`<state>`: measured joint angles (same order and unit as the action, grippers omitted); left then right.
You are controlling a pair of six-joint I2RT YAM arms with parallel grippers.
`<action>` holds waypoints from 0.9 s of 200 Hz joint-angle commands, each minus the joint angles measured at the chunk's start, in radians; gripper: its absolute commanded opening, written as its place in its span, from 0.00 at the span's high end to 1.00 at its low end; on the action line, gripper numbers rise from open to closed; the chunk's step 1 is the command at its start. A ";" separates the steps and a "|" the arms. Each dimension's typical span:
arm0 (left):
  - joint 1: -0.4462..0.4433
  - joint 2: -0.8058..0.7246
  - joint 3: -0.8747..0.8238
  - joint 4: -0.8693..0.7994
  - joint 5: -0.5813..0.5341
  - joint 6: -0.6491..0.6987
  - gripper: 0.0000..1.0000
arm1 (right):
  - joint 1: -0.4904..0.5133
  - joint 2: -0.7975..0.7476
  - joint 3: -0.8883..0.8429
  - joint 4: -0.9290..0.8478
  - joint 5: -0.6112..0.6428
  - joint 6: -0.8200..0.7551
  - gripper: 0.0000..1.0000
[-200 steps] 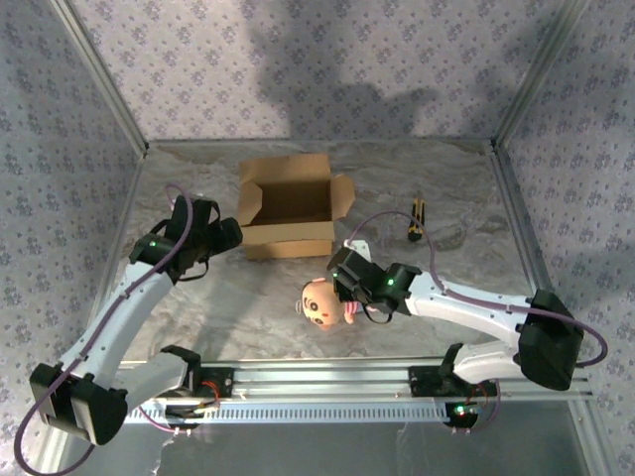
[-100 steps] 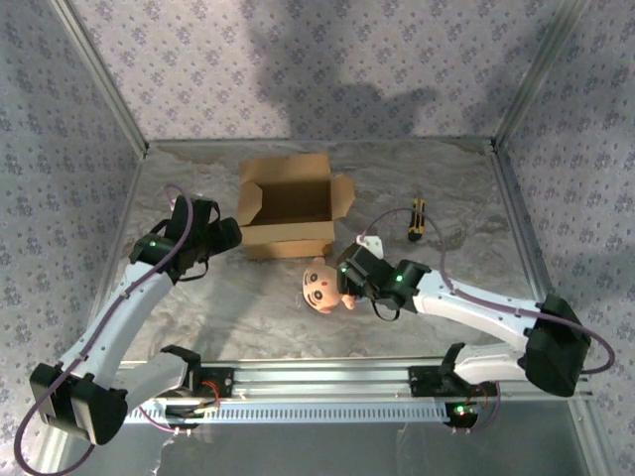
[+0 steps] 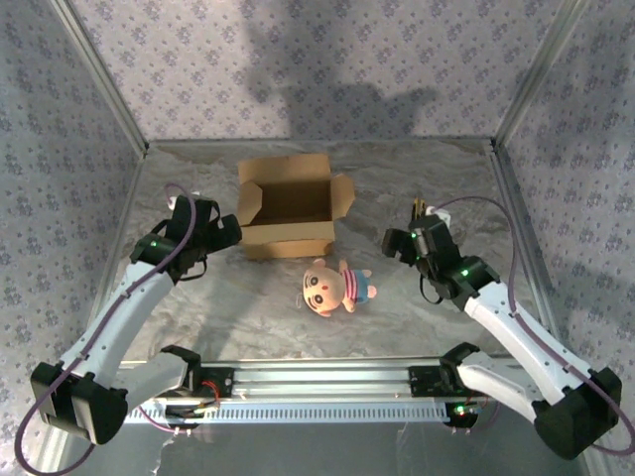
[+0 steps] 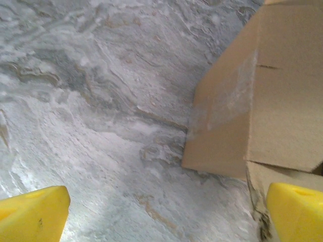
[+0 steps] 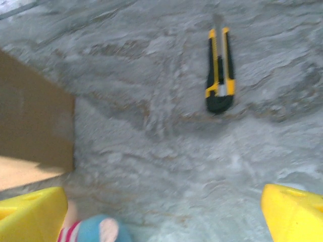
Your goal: Unpack the express box
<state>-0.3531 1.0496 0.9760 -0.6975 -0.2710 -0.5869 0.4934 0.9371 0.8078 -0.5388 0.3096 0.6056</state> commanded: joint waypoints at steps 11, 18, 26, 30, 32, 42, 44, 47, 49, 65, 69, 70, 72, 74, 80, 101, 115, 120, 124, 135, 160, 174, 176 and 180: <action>0.060 -0.020 -0.048 0.079 -0.117 0.056 0.00 | -0.114 0.022 -0.013 0.039 -0.035 -0.104 0.00; 0.081 -0.027 -0.057 0.094 -0.120 0.063 0.00 | -0.137 0.029 -0.020 0.062 -0.057 -0.122 0.00; 0.110 -0.039 -0.073 0.118 -0.121 0.075 0.00 | -0.162 0.036 -0.031 0.092 -0.078 -0.138 0.00; 0.126 -0.045 -0.082 0.132 -0.118 0.080 0.00 | -0.172 0.039 -0.036 0.108 -0.086 -0.146 0.00; 0.133 -0.047 -0.086 0.139 -0.117 0.082 0.00 | -0.176 0.040 -0.040 0.116 -0.089 -0.150 0.00; 0.172 -0.062 -0.108 0.170 -0.111 0.091 0.00 | -0.197 0.046 -0.059 0.162 -0.090 -0.168 0.00; 0.180 -0.064 -0.113 0.175 -0.110 0.092 0.00 | -0.201 0.046 -0.063 0.170 -0.089 -0.171 0.00; 0.191 -0.069 -0.119 0.186 -0.107 0.094 0.00 | -0.208 0.049 -0.068 0.180 -0.085 -0.176 0.00; 0.199 -0.072 -0.124 0.192 -0.107 0.096 0.00 | -0.211 0.050 -0.072 0.186 -0.083 -0.179 0.00; 0.258 -0.092 -0.166 0.249 -0.096 0.110 0.00 | -0.239 0.069 -0.102 0.245 -0.057 -0.206 0.00; 0.272 -0.096 -0.178 0.264 -0.097 0.110 0.00 | -0.249 0.073 -0.106 0.254 -0.053 -0.209 0.00; 0.276 -0.097 -0.180 0.268 -0.097 0.110 0.00 | -0.250 0.075 -0.107 0.257 -0.053 -0.210 0.00; 0.282 -0.098 -0.183 0.277 -0.095 0.110 0.00 | -0.256 0.079 -0.110 0.264 -0.053 -0.211 0.00; 0.286 -0.100 -0.190 0.284 -0.095 0.110 0.00 | -0.260 0.083 -0.114 0.270 -0.053 -0.214 0.00; 0.302 -0.104 -0.211 0.314 -0.098 0.112 0.00 | -0.274 0.093 -0.122 0.290 -0.056 -0.227 0.00; 0.322 -0.104 -0.282 0.434 -0.134 0.133 0.00 | -0.311 0.132 -0.150 0.379 -0.050 -0.258 0.00; 0.329 -0.091 -0.320 0.515 -0.151 0.165 0.00 | -0.334 0.157 -0.172 0.436 -0.047 -0.279 0.00; 0.331 -0.083 -0.331 0.542 -0.157 0.178 0.00 | -0.342 0.165 -0.179 0.455 -0.044 -0.285 0.00; 0.334 -0.077 -0.338 0.558 -0.163 0.186 0.00 | -0.349 0.172 -0.186 0.471 -0.040 -0.289 0.00; 0.345 -0.057 -0.351 0.600 -0.172 0.210 0.00 | -0.366 0.193 -0.205 0.515 -0.039 -0.306 0.00; 0.387 -0.005 -0.398 0.713 -0.141 0.248 0.00 | -0.404 0.245 -0.212 0.550 -0.051 -0.318 0.00; 0.405 0.016 -0.435 0.790 -0.131 0.264 0.00 | -0.410 0.259 -0.210 0.583 -0.060 -0.348 0.00; 0.407 0.019 -0.442 0.806 -0.131 0.265 0.00 | -0.411 0.259 -0.210 0.588 -0.058 -0.355 0.00; 0.410 0.023 -0.455 0.839 -0.130 0.267 0.00 | -0.409 0.259 -0.211 0.596 -0.057 -0.368 0.00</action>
<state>0.0299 1.0466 0.5755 -0.0708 -0.4049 -0.3733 0.0975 1.1831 0.5980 -0.0380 0.2527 0.3092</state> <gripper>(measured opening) 0.997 0.998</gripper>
